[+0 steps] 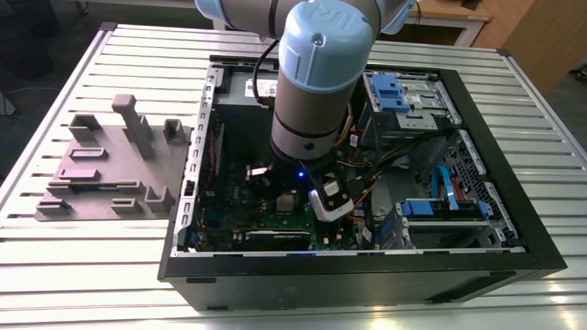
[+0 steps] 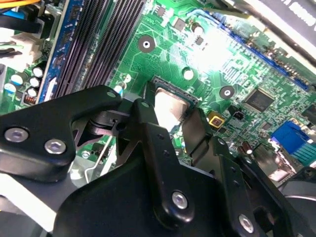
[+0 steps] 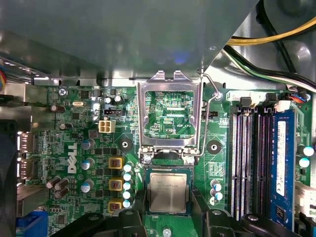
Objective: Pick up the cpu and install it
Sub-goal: 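Place the cpu into insertion slot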
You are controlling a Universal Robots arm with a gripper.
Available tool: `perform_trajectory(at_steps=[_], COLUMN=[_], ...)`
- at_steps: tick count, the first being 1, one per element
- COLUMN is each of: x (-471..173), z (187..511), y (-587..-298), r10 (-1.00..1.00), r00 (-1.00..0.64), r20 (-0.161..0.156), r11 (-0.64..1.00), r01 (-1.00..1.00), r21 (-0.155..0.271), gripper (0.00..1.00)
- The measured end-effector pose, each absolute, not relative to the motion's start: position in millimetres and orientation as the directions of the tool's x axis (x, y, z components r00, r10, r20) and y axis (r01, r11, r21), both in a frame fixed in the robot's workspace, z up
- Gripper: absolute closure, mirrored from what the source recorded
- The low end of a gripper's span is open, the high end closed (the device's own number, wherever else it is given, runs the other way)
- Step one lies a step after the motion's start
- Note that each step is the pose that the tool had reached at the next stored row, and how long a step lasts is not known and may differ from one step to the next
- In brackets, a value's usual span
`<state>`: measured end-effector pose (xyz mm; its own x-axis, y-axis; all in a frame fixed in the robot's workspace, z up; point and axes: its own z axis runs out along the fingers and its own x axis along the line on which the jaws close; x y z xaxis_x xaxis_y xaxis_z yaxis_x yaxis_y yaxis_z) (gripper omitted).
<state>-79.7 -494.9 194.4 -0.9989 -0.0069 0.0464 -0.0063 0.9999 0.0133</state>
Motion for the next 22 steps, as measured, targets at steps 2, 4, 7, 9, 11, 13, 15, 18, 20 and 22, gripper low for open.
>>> perform_trajectory(at_steps=[2, 4, 7, 9, 11, 13, 15, 18, 20, 22], x=[-80, -80, -80, -80, -80, -80, -80, -80, -80, -80], z=[196, 199, 202, 204, 206, 208, 209, 209, 209, 209], y=[-495, -495, -495, -495, -495, -495, -495, -495, -495, -495], r10=[-0.007, -0.007, -0.007, -0.007, -0.007, -0.007, -0.007, -0.007, -0.007, -0.007], r00=[-0.999, -0.999, -0.999, -0.999, -0.999, -0.999, -0.999, -0.999, -0.999, -0.999], r20=[0.046, 0.046, 0.046, 0.046, 0.046, 0.046, 0.046, 0.046, 0.046, 0.046], r11=[1.000, 1.000, 1.000, 1.000, 1.000, 1.000, 1.000, 1.000, 1.000, 1.000], r01=[-0.006, -0.006, -0.006, -0.006, -0.006, -0.006, -0.006, -0.006, -0.006, -0.006], r21=[0.013, 0.013, 0.013, 0.013, 0.013, 0.013, 0.014, 0.013, 0.013, 0.013], gripper=[0.51, 0.51, 0.52, 0.59, 0.71, 0.76, 0.82, 0.89, 0.89, 0.89])
